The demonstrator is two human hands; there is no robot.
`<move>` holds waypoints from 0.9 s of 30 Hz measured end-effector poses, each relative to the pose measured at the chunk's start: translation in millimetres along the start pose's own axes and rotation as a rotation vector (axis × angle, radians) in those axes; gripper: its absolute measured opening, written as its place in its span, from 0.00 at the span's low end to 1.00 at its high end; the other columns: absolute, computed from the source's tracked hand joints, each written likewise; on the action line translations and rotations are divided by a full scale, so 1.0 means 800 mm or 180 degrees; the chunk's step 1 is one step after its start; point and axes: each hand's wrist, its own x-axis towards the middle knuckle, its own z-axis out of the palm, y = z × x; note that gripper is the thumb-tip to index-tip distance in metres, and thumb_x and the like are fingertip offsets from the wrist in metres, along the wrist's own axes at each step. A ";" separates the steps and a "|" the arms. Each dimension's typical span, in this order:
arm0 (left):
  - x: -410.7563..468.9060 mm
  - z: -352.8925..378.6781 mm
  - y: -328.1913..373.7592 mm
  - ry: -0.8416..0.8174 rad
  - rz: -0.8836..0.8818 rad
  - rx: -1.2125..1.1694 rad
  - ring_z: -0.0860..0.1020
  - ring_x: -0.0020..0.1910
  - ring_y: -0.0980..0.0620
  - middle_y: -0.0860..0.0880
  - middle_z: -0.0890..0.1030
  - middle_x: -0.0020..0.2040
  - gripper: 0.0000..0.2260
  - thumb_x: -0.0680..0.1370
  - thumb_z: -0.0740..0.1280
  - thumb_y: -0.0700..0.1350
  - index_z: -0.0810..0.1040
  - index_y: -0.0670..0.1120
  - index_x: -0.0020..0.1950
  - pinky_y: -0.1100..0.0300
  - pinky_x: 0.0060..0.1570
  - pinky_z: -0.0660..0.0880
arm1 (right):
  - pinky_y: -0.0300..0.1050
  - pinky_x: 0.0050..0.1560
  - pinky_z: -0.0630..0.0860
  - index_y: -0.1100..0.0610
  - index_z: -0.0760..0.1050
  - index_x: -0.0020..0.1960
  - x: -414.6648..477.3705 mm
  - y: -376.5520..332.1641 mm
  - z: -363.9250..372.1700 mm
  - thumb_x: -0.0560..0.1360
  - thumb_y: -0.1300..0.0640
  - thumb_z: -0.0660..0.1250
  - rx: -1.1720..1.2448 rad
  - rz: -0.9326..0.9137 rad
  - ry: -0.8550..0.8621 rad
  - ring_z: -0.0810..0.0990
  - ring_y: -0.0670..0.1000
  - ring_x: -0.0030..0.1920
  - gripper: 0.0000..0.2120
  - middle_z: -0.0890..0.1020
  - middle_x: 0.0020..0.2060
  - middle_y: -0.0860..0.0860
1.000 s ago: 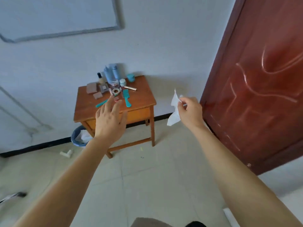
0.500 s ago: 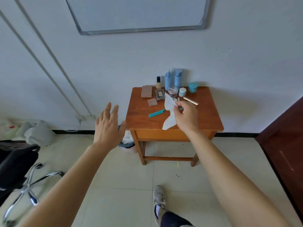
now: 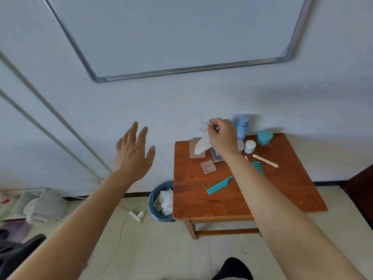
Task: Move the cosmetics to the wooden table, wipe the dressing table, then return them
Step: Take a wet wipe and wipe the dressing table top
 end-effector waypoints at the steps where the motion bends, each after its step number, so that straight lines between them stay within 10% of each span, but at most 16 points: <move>1: 0.017 0.006 -0.017 0.0010 0.0026 0.0012 0.52 0.78 0.41 0.42 0.52 0.80 0.28 0.81 0.59 0.54 0.58 0.46 0.79 0.40 0.74 0.54 | 0.18 0.42 0.66 0.56 0.79 0.61 0.010 -0.002 0.013 0.80 0.57 0.64 -0.0031 0.0029 0.0002 0.73 0.40 0.51 0.12 0.80 0.58 0.52; 21: 0.186 0.226 -0.284 -0.1245 0.0562 -0.0480 0.51 0.78 0.42 0.42 0.52 0.80 0.27 0.83 0.57 0.53 0.57 0.45 0.79 0.43 0.74 0.54 | 0.46 0.61 0.75 0.53 0.80 0.61 0.039 -0.012 0.293 0.81 0.59 0.63 -0.0831 0.0935 0.0393 0.77 0.49 0.56 0.12 0.79 0.57 0.51; 27: 0.093 0.389 -0.333 -0.2254 0.0334 -0.0363 0.56 0.77 0.39 0.42 0.50 0.80 0.26 0.83 0.57 0.52 0.56 0.45 0.78 0.41 0.71 0.59 | 0.34 0.57 0.71 0.57 0.80 0.61 -0.008 0.086 0.429 0.80 0.63 0.62 -0.0803 0.0974 -0.0085 0.77 0.47 0.51 0.13 0.74 0.54 0.50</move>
